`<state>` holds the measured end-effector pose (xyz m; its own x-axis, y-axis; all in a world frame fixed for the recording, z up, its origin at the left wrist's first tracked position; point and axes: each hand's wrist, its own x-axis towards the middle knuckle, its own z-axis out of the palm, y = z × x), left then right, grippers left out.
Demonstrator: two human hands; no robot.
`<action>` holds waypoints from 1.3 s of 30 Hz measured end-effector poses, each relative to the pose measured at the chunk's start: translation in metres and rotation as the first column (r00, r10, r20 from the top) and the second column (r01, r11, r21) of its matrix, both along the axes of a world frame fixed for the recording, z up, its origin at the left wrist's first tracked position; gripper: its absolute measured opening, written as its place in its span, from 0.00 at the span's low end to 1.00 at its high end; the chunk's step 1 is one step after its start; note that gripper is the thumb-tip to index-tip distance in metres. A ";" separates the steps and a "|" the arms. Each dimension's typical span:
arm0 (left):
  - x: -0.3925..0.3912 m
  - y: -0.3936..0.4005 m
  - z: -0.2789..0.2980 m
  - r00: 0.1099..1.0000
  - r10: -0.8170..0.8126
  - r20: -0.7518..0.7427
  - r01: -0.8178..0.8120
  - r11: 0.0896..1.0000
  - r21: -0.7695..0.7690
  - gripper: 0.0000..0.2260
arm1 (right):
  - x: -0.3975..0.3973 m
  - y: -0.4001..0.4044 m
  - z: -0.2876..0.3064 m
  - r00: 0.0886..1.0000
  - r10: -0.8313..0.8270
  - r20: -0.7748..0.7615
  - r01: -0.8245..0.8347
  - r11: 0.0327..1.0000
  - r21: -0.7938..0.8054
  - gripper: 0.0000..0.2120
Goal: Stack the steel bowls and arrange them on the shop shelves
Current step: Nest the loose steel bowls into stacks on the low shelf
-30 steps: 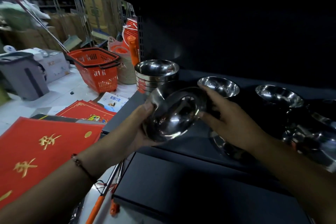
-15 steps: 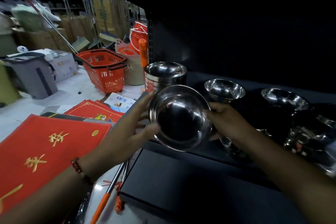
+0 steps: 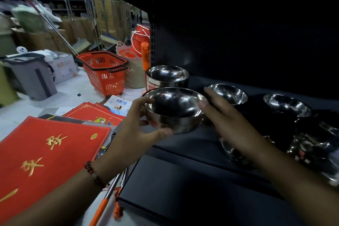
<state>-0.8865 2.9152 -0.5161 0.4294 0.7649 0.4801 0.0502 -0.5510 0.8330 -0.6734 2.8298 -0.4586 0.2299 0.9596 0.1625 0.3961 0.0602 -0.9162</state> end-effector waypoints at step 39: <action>0.081 0.134 -0.013 0.876 0.475 0.082 -0.481 0.871 0.096 0.27 | 0.001 0.164 -0.027 0.928 -0.238 0.285 0.181 0.960 0.213 0.23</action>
